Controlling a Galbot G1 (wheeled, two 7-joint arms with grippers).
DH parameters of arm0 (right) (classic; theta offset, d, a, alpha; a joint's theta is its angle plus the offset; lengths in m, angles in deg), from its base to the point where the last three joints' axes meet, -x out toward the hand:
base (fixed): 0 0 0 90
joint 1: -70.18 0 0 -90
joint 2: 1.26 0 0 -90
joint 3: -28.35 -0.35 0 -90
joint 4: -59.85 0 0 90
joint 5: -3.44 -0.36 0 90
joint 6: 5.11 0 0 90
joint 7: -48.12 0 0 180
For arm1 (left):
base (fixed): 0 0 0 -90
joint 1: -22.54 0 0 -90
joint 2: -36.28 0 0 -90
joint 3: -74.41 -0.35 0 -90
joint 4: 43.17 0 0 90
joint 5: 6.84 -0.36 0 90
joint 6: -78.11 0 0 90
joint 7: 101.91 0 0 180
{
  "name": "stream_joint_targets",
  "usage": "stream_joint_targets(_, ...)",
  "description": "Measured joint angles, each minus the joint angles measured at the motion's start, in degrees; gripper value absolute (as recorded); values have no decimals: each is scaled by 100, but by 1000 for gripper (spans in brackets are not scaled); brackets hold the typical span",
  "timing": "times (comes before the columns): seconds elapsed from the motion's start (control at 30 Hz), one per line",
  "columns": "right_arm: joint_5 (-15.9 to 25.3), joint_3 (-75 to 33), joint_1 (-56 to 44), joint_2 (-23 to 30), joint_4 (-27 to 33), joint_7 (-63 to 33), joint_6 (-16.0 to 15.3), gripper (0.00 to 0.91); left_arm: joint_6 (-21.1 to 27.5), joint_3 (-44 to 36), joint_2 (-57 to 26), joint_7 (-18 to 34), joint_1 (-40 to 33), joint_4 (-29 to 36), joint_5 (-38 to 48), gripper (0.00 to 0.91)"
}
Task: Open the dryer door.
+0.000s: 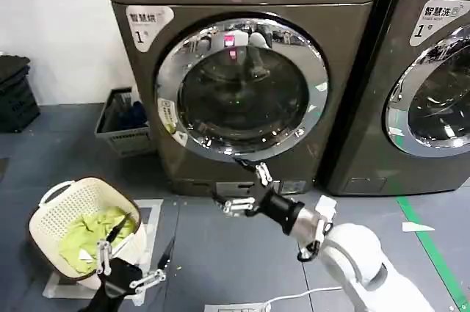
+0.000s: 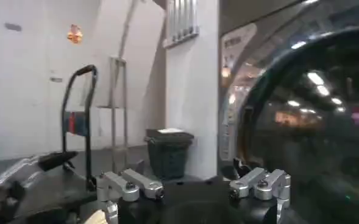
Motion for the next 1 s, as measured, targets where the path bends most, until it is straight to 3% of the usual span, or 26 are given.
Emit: stream_joint_targets(1.0, -173, 891, 1638, 181, 1459, -44, 201, 907, 1, 45, 78, -18, 32, 46, -18, 907)
